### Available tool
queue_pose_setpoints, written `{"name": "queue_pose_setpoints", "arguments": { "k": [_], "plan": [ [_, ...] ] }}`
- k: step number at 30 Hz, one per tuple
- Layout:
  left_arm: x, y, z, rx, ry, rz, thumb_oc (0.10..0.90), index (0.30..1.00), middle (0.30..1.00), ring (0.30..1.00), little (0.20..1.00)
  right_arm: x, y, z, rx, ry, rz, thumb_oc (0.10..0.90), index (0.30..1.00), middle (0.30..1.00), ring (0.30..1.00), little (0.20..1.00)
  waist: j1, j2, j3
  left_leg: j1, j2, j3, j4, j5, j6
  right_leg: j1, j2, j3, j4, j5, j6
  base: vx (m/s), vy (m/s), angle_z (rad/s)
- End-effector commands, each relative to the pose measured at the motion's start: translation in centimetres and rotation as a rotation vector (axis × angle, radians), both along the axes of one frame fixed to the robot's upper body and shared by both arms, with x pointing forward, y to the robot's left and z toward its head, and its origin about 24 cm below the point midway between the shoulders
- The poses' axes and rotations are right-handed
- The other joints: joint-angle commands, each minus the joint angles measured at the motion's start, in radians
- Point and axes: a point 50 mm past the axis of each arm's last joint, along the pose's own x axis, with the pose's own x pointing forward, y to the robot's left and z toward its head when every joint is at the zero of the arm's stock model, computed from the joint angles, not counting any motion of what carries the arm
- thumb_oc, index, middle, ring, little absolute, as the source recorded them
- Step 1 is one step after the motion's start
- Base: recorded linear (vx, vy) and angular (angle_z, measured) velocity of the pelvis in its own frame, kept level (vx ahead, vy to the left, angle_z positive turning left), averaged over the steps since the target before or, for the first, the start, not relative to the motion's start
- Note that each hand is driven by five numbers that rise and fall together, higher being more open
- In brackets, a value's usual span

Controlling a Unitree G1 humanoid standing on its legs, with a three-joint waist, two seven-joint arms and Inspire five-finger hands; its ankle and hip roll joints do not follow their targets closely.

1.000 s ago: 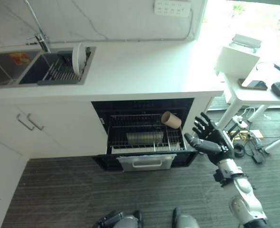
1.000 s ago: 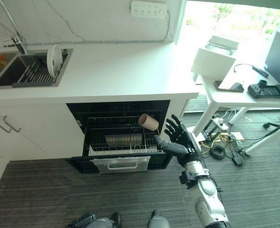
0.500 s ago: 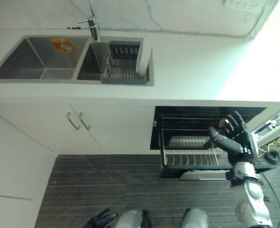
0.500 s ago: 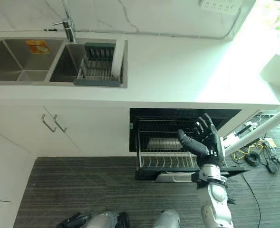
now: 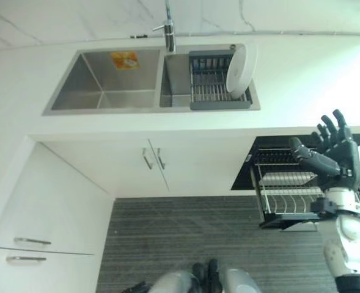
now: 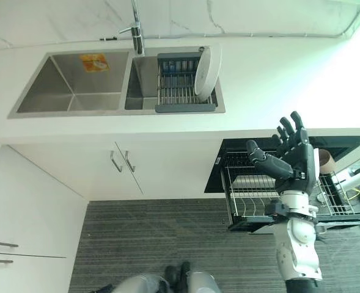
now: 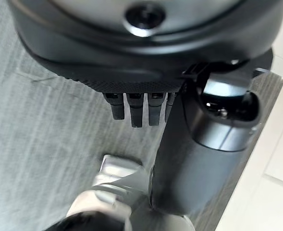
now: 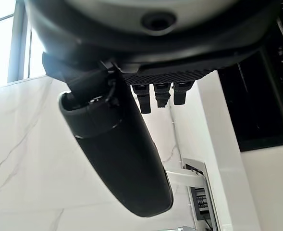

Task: Place the dishes in the dishwasher.

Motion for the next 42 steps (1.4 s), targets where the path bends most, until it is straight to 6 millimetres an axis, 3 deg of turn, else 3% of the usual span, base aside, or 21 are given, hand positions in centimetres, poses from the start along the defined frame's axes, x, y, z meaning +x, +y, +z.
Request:
{"name": "queue_pose_setpoints", "arguments": {
  "k": [1, 8, 12, 13, 14, 16, 17, 19, 21, 22, 24, 29, 31, 32, 34, 36, 38, 39, 42],
  "plan": [
    [-2.4, -0.8, -0.5, -0.023, 0.078, -0.035, 0.800, 0.900, 0.900, 0.900, 0.900, 0.4, 0.1, 6.7, -0.077, -0.311, -0.001, 0.800, 0.900, 0.900, 0.900, 0.900, -0.007, -0.017, -0.039, 0.050, -0.062, 0.039, -0.001, -0.066, 0.039, 0.093, 0.010, -0.024, -0.093, -0.013, 0.069, 0.10, -0.055, -0.14],
    [-2.6, -0.9, -0.6, -0.013, 0.100, -0.055, 0.800, 0.900, 0.900, 0.900, 0.900, 0.2, 0.3, 6.8, -0.071, -0.319, 0.005, 0.800, 0.900, 0.900, 0.900, 0.900, -0.012, -0.022, -0.031, 0.064, -0.069, 0.042, -0.001, -0.068, 0.034, 0.099, 0.004, -0.013, -0.093, -0.020, 0.059, 0.06, -0.046, -0.03],
    [-2.8, -1.2, -0.7, -0.010, 0.110, -0.051, 0.800, 0.900, 0.900, 0.900, 0.900, 0.1, 0.5, 6.7, -0.079, -0.322, 0.012, 0.800, 0.900, 0.900, 0.900, 0.900, -0.003, -0.048, -0.024, 0.089, -0.093, 0.051, 0.016, -0.043, 0.019, 0.106, -0.022, -0.002, -0.093, -0.024, 0.051, 0.04, -0.059, -0.06],
    [-2.8, -1.2, -0.7, -0.010, 0.111, -0.051, 0.800, 0.900, 0.900, 0.900, 0.900, 0.1, 0.5, 6.7, -0.083, -0.326, 0.013, 0.800, 0.900, 0.900, 0.900, 0.900, -0.003, -0.051, -0.020, 0.075, -0.088, 0.053, 0.071, -0.028, 0.009, 0.107, -0.025, -0.001, -0.093, -0.027, 0.045, 0.01, -0.072, -0.09],
    [-2.9, -1.3, -0.8, -0.010, 0.115, -0.055, 0.800, 0.900, 0.900, 0.900, 0.900, 0.1, 0.4, 6.7, -0.088, -0.327, 0.010, 0.800, 0.900, 0.900, 0.900, 0.900, 0.000, -0.057, -0.009, 0.014, -0.084, 0.050, 0.208, 0.007, -0.016, 0.110, -0.025, 0.008, -0.093, -0.026, 0.037, 0.01, -0.065, -0.05],
    [-2.9, -1.5, -0.8, -0.014, 0.121, -0.066, 0.800, 0.900, 0.900, 0.900, 0.900, 0.2, 0.4, 6.7, -0.087, -0.326, 0.012, 0.800, 0.900, 0.900, 0.900, 0.900, 0.008, -0.062, 0.003, -0.066, -0.080, 0.037, 0.311, 0.037, -0.034, 0.114, -0.018, 0.024, -0.093, -0.018, 0.033, 0.04, -0.021, 0.02],
    [-3.0, -1.7, -0.9, -0.017, 0.124, -0.073, 0.800, 0.900, 0.900, 0.900, 0.900, 0.4, 0.6, 6.6, -0.090, -0.323, 0.016, 0.800, 0.900, 0.900, 0.900, 0.900, 0.014, -0.060, 0.007, -0.089, -0.082, 0.026, 0.310, 0.042, -0.033, 0.115, -0.012, 0.037, -0.093, -0.015, 0.035, 0.14, 0.108, -0.33],
    [-3.3, -2.1, -1.0, -0.030, 0.132, -0.066, 0.800, 0.900, 0.900, 0.900, 0.900, 0.9, 1.3, 6.7, -0.101, -0.318, 0.039, 0.800, 0.900, 0.900, 0.900, 0.900, 0.033, -0.050, 0.012, -0.079, -0.079, -0.017, 0.169, 0.064, -0.021, 0.120, 0.007, 0.081, -0.093, -0.024, 0.045, 0.18, 0.170, -0.65],
    [-3.6, -2.1, -1.0, -0.031, 0.146, -0.064, 0.800, 0.900, 0.900, 0.900, 0.900, 1.4, 1.9, 6.8, -0.106, -0.306, 0.051, 0.800, 0.900, 0.900, 0.900, 0.900, 0.053, -0.039, 0.016, -0.077, -0.071, -0.070, -0.001, 0.127, -0.028, 0.138, 0.033, 0.121, -0.093, -0.044, 0.046, 0.26, 0.210, -0.69],
    [-4.4, -2.2, -1.1, -0.029, 0.166, -0.057, 0.800, 0.900, 0.900, 0.900, 0.900, 1.7, 2.0, 6.9, -0.101, -0.302, 0.046, 0.800, 0.900, 0.900, 0.900, 0.900, 0.080, -0.024, 0.025, -0.160, -0.055, -0.109, -0.001, 0.179, -0.054, 0.170, 0.074, 0.154, -0.093, -0.070, 0.039, 0.29, 0.186, -0.72],
    [-4.8, -2.2, -1.2, -0.022, 0.179, -0.052, 0.800, 0.900, 0.900, 0.900, 0.900, 1.8, 2.0, 6.9, -0.101, -0.302, 0.042, 0.800, 0.900, 0.900, 0.900, 0.900, 0.092, -0.024, 0.026, -0.190, -0.056, -0.108, -0.001, 0.211, -0.061, 0.188, 0.084, 0.165, -0.093, -0.081, 0.037, 0.22, 0.107, -0.64],
    [-5.1, -1.2, -1.0, 0.064, 0.216, -0.078, 0.800, 0.900, 0.900, 0.900, 0.900, 2.0, 2.0, 6.8, -0.074, -0.303, 0.052, 0.800, 0.900, 0.900, 0.900, 0.900, 0.119, -0.038, -0.006, -0.176, -0.062, -0.068, -0.001, 0.097, -0.002, 0.223, 0.051, 0.125, -0.093, -0.086, 0.064, 0.21, 0.143, -0.65],
    [-4.9, -0.6, -0.9, 0.107, 0.208, -0.104, 0.800, 0.900, 0.900, 0.900, 0.900, 2.0, 2.4, 6.8, -0.059, -0.316, 0.076, 0.800, 0.900, 0.900, 0.900, 0.900, 0.124, -0.028, -0.022, -0.148, -0.049, -0.046, -0.001, 0.054, 0.026, 0.256, 0.034, 0.046, -0.093, -0.012, 0.083, 0.12, 0.120, -0.68],
    [-4.5, -0.3, -0.8, 0.111, 0.197, -0.064, 0.800, 0.900, 0.900, 0.900, 0.900, 2.0, 3.0, 6.8, -0.051, -0.322, 0.096, 0.800, 0.900, 0.900, 0.900, 0.900, 0.125, -0.010, -0.021, -0.119, -0.041, -0.043, -0.001, 0.026, 0.050, 0.232, 0.018, -0.020, -0.005, 0.071, 0.113, 0.09, 0.122, -0.73],
    [-4.2, -0.1, -0.7, 0.112, 0.185, -0.007, 0.800, 0.900, 0.900, 0.900, 0.900, 2.1, 3.6, 6.6, -0.040, -0.323, 0.127, 0.800, 0.900, 0.900, 0.900, 0.900, 0.127, 0.000, -0.016, -0.104, -0.037, -0.038, -0.001, 0.009, 0.064, 0.156, -0.013, -0.064, 0.095, 0.093, 0.131, 0.01, 0.063, -0.58],
    [-3.8, 0.5, -0.5, 0.101, 0.165, 0.049, 0.800, 0.900, 0.900, 0.900, 0.900, 2.8, 4.7, 6.7, -0.037, -0.339, 0.189, 0.800, 0.900, 0.900, 0.900, 0.900, 0.144, 0.021, -0.010, -0.083, 0.001, -0.016, -0.001, 0.001, 0.048, 0.107, -0.074, -0.151, 0.027, 0.067, 0.124, -0.05, -0.088, -0.51],
    [-3.8, 0.8, -0.4, 0.091, 0.157, 0.068, 0.800, 0.900, 0.900, 0.900, 0.900, 3.1, 5.3, 7.1, -0.053, -0.355, 0.214, 0.800, 0.900, 0.900, 0.900, 0.900, 0.145, 0.025, 0.005, -0.062, 0.016, -0.010, -0.001, -0.016, 0.043, 0.076, -0.104, -0.168, -0.028, 0.091, 0.136, -0.03, -0.116, -0.91],
    [-3.9, 0.9, -0.4, 0.089, 0.153, 0.090, 0.800, 0.900, 0.900, 0.900, 0.900, 3.4, 5.5, 7.5, -0.058, -0.368, 0.233, 0.800, 0.900, 0.900, 0.900, 0.900, 0.141, 0.032, 0.011, -0.058, 0.037, -0.014, -0.001, -0.020, 0.032, 0.081, -0.093, -0.156, -0.083, 0.072, 0.130, -0.01, -0.170, -0.71],
    [-4.4, 0.6, -0.6, 0.078, 0.165, 0.120, 0.800, 0.900, 0.900, 0.900, 0.900, 3.8, 6.2, 8.0, -0.056, -0.373, 0.261, 0.800, 0.900, 0.900, 0.900, 0.900, 0.154, 0.005, -0.002, -0.069, 0.039, 0.000, -0.001, -0.010, 0.017, 0.062, -0.108, -0.158, -0.093, 0.028, 0.131, 0.00, -0.190, -0.15]
  ]
}}
